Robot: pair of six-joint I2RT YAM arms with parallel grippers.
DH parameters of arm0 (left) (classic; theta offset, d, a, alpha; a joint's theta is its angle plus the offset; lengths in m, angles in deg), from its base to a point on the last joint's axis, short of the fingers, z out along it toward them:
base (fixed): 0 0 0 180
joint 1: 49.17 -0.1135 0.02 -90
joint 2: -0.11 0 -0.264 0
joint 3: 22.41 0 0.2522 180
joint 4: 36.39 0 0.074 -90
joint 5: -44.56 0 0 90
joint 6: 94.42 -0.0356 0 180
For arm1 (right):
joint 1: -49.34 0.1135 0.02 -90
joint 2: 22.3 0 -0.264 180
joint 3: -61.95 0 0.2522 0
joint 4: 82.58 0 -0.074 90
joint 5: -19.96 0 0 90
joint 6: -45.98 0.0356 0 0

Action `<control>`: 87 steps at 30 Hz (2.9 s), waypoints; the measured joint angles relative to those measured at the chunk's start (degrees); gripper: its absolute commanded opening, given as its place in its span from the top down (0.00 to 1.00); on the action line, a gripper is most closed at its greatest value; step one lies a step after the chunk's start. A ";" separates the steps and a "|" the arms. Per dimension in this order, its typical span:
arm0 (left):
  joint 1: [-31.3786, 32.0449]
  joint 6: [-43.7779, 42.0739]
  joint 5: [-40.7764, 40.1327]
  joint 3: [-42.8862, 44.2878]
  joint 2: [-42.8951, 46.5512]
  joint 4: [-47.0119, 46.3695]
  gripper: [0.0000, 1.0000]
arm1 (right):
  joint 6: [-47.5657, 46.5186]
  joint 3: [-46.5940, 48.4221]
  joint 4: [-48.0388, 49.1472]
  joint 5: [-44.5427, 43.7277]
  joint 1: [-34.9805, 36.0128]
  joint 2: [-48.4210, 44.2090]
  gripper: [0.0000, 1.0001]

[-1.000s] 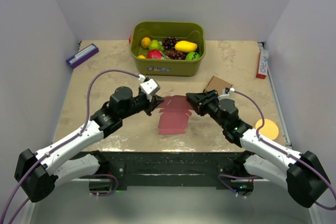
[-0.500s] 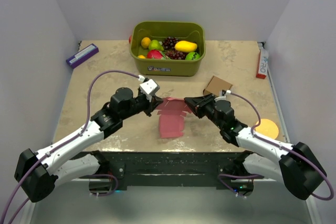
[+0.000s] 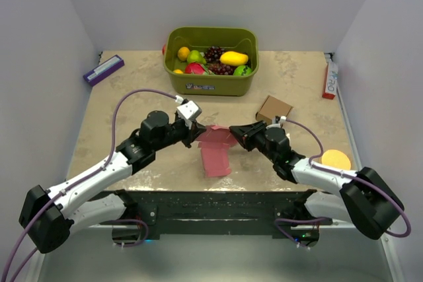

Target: Fold the paper box

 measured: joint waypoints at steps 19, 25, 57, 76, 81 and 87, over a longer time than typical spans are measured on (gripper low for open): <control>0.85 -1.90 -5.73 0.46 -1.84 0.94 1.00 | -7.96 7.98 -18.73 -4.92 9.46 -12.00 0.22; 2.21 -2.82 -7.52 0.52 -1.88 1.29 1.00 | -9.40 12.11 -19.87 -6.78 12.35 -7.98 0.20; 5.97 -3.56 -11.61 0.52 -1.81 2.34 1.00 | -8.66 12.61 -19.06 -11.21 12.85 -2.21 0.57; 6.12 -3.45 -9.66 0.55 -1.88 2.23 1.00 | -17.31 14.16 -24.48 -18.29 13.64 -4.07 0.49; 6.10 -2.47 -13.70 2.47 -4.79 3.67 1.00 | -23.12 16.28 -28.74 -21.42 15.89 -4.09 0.35; 4.57 0.90 -16.90 4.11 -8.28 6.73 1.00 | -25.73 17.88 -31.65 -23.61 24.74 -3.56 0.35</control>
